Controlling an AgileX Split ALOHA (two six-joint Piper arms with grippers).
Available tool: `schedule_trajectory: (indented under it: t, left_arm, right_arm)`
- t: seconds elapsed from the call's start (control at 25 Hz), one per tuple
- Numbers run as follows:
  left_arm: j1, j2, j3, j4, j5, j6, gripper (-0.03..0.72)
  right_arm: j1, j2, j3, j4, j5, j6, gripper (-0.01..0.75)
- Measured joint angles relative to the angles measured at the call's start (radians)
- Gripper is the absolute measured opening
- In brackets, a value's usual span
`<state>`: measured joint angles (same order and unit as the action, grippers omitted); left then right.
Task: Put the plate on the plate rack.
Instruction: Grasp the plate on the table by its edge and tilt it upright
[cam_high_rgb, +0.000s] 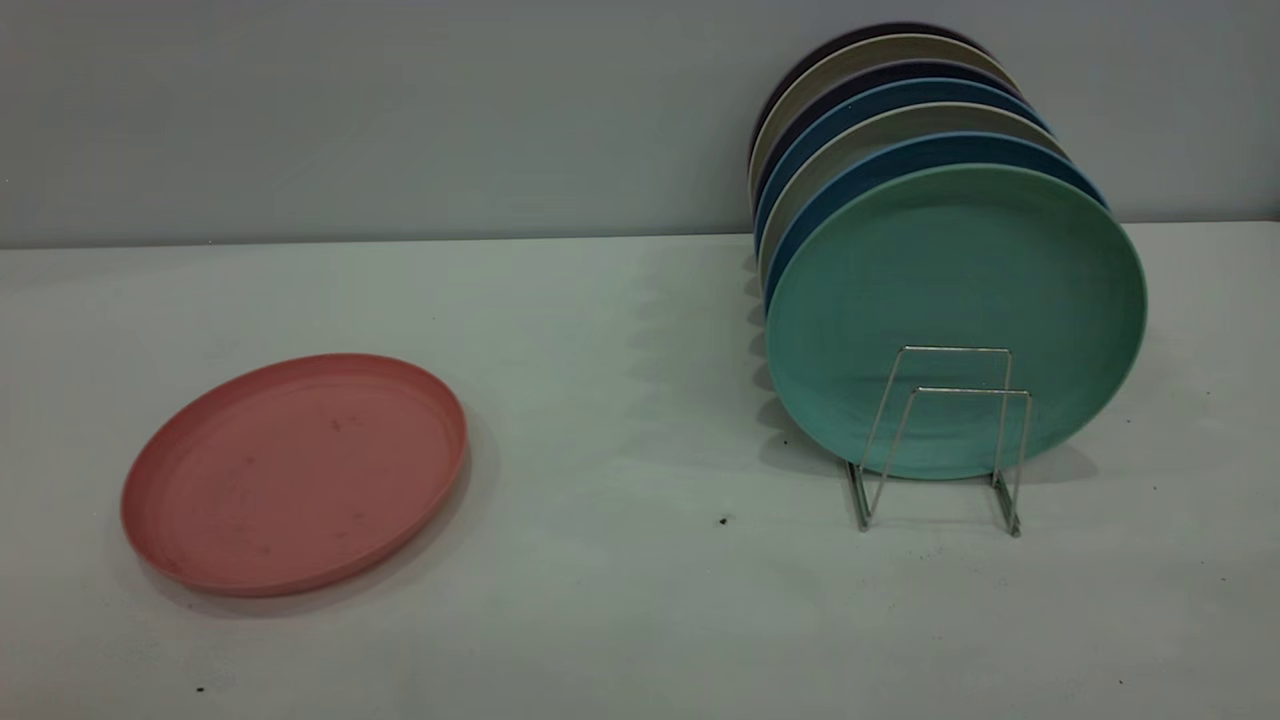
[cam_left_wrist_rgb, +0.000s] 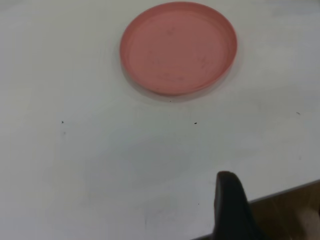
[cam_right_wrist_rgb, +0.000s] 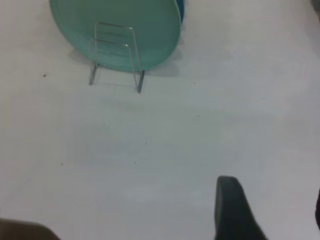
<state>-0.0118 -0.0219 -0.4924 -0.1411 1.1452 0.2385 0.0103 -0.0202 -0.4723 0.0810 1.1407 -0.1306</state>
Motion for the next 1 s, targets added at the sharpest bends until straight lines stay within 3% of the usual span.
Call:
schedule_trajectory:
  t: [0.32,0.56,0.76,1.0]
  left_arm:
    - [-0.003,0.000,0.000,0.000,0.000,-0.002,0.453]
    - [-0.080,0.000,0.000,0.000,0.000,-0.006,0.451]
    - [-0.151,0.000,0.000,0.008,-0.012,-0.126,0.446]
    - [-0.154,0.089,0.000,0.080,-0.029,-0.274,0.446]
  right_arm:
    - [0.000,0.000,0.000,0.000,0.000,0.000,0.407]
    - [0.020,0.000,0.000,-0.001,0.000,0.000,0.407]
    - [0.021,0.000,0.000,0.030,0.000,0.000,0.407]
    - [0.091,0.002,-0.006,0.088,-0.025,0.001,0.407]
